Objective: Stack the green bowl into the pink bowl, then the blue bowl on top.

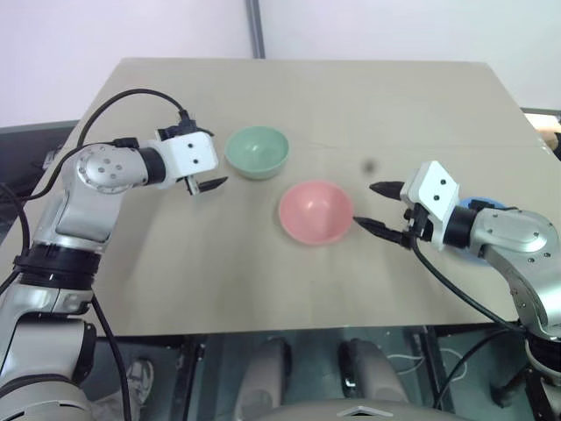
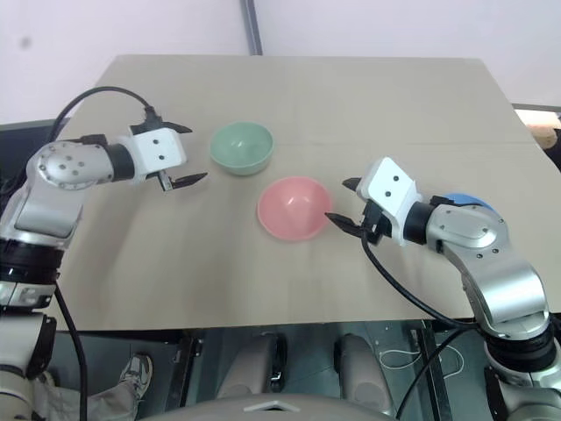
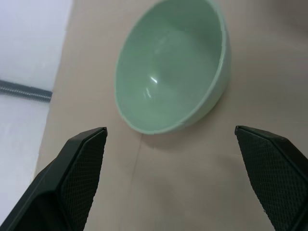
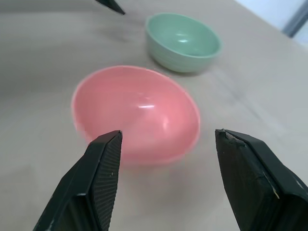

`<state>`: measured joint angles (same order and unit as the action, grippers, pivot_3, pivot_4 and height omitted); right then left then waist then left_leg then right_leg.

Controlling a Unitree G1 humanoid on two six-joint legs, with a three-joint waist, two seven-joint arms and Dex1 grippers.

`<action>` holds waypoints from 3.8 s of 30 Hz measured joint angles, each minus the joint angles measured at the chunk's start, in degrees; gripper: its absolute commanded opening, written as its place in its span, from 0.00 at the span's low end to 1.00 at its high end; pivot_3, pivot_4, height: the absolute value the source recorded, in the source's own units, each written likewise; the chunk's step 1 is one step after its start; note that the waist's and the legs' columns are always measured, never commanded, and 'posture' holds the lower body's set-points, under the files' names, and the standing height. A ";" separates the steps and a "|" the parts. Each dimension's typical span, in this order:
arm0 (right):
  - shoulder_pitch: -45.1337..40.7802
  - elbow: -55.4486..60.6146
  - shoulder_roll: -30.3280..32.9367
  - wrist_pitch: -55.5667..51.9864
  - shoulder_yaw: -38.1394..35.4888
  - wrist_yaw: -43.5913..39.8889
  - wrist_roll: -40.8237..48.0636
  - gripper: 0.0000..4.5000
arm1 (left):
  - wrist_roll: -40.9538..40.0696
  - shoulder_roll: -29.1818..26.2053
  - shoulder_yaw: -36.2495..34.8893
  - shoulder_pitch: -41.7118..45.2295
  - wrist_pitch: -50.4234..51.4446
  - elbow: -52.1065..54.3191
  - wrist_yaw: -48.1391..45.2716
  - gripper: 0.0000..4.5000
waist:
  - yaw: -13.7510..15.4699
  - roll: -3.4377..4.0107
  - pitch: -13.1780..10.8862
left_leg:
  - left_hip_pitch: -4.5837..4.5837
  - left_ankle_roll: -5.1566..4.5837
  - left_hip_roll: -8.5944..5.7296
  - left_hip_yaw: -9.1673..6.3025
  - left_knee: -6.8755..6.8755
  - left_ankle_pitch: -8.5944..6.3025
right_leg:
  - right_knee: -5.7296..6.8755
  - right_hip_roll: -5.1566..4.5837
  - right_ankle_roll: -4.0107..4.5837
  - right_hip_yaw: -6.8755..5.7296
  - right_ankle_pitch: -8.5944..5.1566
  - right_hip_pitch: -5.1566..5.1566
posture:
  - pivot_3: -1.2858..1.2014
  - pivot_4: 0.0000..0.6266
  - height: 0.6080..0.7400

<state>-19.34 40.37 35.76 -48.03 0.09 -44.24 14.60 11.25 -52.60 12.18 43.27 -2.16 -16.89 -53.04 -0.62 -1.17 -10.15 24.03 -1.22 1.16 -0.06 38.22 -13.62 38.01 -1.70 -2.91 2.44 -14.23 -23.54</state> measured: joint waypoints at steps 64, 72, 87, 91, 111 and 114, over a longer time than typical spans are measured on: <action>22.03 -11.43 10.15 -3.46 -11.30 13.84 -1.81 0.69 | -47.37 10.98 -23.41 -23.47 28.62 26.42 -18.05 1.00 | -0.15 -0.05 0.02 | -0.21 -0.01 0.16 -0.12 0.83 0.01 | 0.86 0.03 0.18 0.22 -0.15 0.10 | 0.52 0.24 1.00; 20.49 -15.49 12.06 1.17 -10.06 13.26 -4.59 0.00 | -49.80 6.66 -23.65 -24.17 26.41 24.61 -26.90 1.00 | -0.17 -0.12 0.08 | -0.23 -0.01 0.17 -0.08 0.82 0.01 | 0.82 0.04 0.11 0.24 -0.20 0.11 | 0.52 0.24 1.00; -2.02 0.46 4.91 3.55 2.67 5.84 9.23 0.00 | -45.94 5.24 -25.28 -25.64 16.92 10.45 -31.41 1.00 | 0.01 -0.02 -0.01 | -0.06 0.00 0.37 -0.15 0.55 0.00 | 0.63 0.07 0.23 0.22 -0.14 -0.12 | 0.52 0.24 1.00; -2.64 -3.93 4.01 6.92 10.31 4.79 5.20 0.00 | -45.25 5.41 -25.30 -25.54 16.24 10.40 -30.59 1.00 | -0.12 -0.02 -0.01 | -0.04 -0.02 0.23 -0.08 0.50 -0.01 | 0.51 -0.10 0.19 0.25 -0.12 -0.12 | 0.52 0.24 1.00; -15.78 -17.77 -2.76 18.04 22.48 -3.95 -3.56 0.61 | -45.30 6.24 -25.42 -27.79 16.12 13.04 -27.03 1.00 | -0.22 0.00 -0.03 | -0.12 -0.01 0.26 -0.16 0.20 0.00 | 0.54 0.00 0.10 0.17 -0.06 -0.19 | 0.52 0.24 1.00; -15.41 -15.90 -2.94 17.64 22.16 -3.95 -3.59 0.92 | -45.74 6.66 -25.43 -27.88 16.80 13.95 -26.10 1.00 | -0.23 0.00 -0.03 | -0.12 -0.01 0.25 -0.16 0.17 0.00 | 0.53 -0.03 0.09 0.18 -0.05 -0.19 | 0.52 0.24 1.00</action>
<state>-34.75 24.46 32.83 -30.39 22.25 -48.19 11.01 -34.49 -45.94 -13.25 15.39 14.64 -2.93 -79.14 -0.85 -1.17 -10.17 23.91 -1.23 1.41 -0.22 38.38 -13.62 38.53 -1.72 -2.83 2.61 -14.28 -23.73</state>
